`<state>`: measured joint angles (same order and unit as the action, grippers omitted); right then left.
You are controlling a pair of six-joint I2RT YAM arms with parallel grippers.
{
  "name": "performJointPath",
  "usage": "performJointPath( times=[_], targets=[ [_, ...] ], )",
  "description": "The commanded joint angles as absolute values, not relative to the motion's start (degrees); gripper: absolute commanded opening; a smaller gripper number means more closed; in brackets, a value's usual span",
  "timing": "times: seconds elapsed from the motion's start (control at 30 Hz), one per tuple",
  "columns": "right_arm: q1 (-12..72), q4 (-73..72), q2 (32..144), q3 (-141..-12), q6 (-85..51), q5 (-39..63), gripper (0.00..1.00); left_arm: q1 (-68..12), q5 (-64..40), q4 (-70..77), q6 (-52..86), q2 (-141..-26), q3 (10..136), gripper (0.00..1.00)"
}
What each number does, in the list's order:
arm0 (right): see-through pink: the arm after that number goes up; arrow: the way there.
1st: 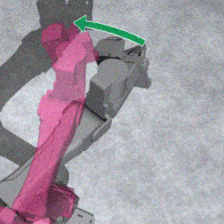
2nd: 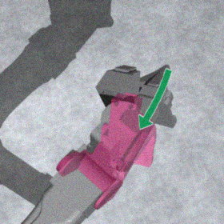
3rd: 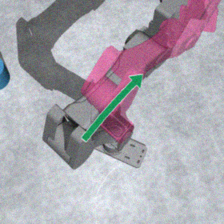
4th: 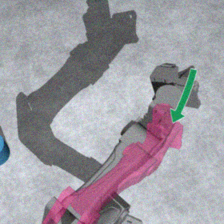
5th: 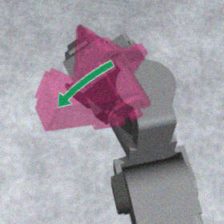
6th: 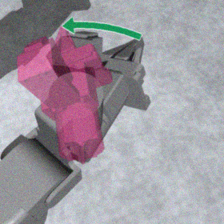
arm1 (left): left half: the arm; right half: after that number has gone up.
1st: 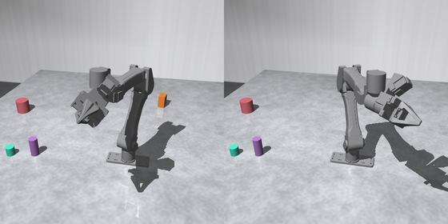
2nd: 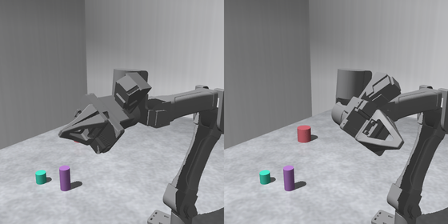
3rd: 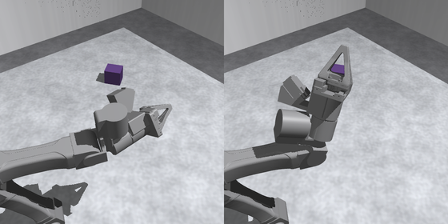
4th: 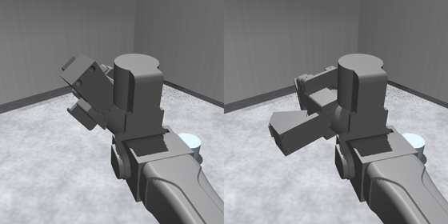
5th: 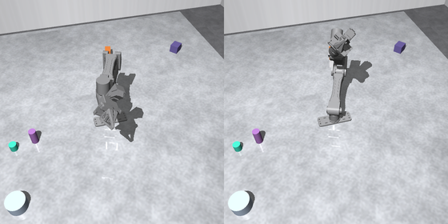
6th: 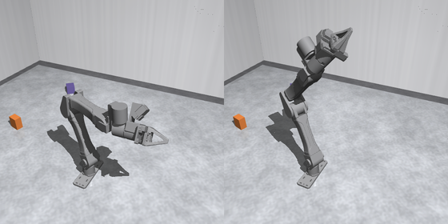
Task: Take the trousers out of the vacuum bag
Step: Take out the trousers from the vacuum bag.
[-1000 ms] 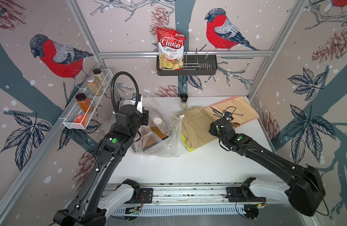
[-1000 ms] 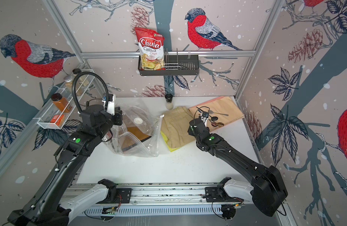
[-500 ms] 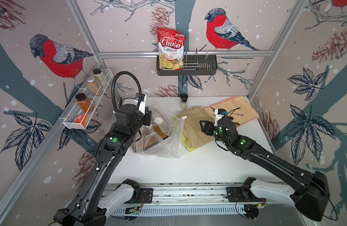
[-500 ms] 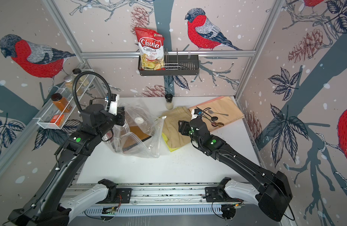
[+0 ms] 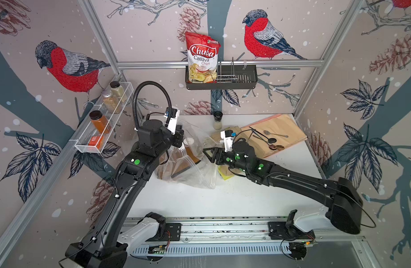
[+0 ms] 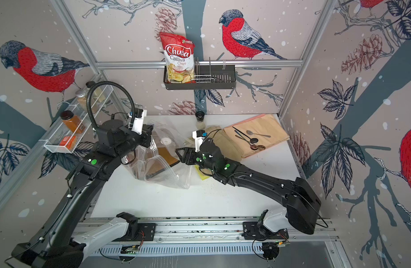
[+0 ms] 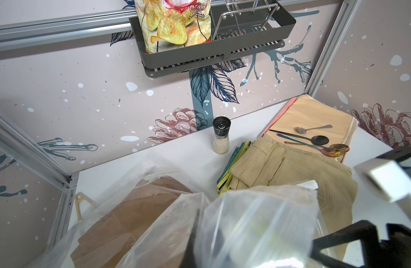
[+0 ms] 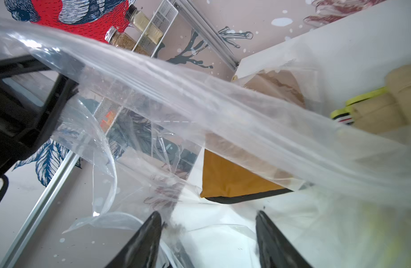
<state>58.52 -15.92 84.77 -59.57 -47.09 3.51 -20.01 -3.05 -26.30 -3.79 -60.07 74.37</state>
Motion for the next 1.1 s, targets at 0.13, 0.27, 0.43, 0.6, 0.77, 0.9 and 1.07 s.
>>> performJointPath(
  times=[0.13, 0.27, 0.43, 0.6, 0.77, 0.9, 1.07],
  targets=[
    [58.8, -23.2, 93.9, -63.7, -53.7, 3.5, 0.64, -23.0, -5.6, -22.4, -4.6, -61.2, 77.7, 0.0],
    [60.5, -24.5, 100.2, -68.7, -56.7, 3.7, 0.63, -23.9, -5.3, -23.8, -6.6, -61.7, 77.1, 0.0],
    [62.6, -28.4, 107.4, -69.8, -64.5, 0.8, 0.62, -24.5, -3.7, -21.1, -6.5, -61.0, 73.2, 0.0],
    [66.4, -26.4, 107.4, -66.4, -69.0, -9.0, 0.61, -24.6, 2.9, -20.2, -4.7, -63.0, 74.0, 0.0],
    [71.4, -20.4, 104.8, -67.0, -63.4, -19.9, 0.62, -24.6, 4.7, -22.2, -4.2, -67.0, 78.1, 0.0],
    [71.2, -19.9, 106.4, -68.8, -63.3, -16.7, 0.62, -24.6, 2.5, -21.3, -3.7, -67.1, 77.9, 0.0],
    [68.6, -23.4, 110.9, -70.2, -68.0, -9.9, 0.63, -24.8, -1.5, -20.9, -4.1, -64.5, 77.0, 0.0]
  ],
)
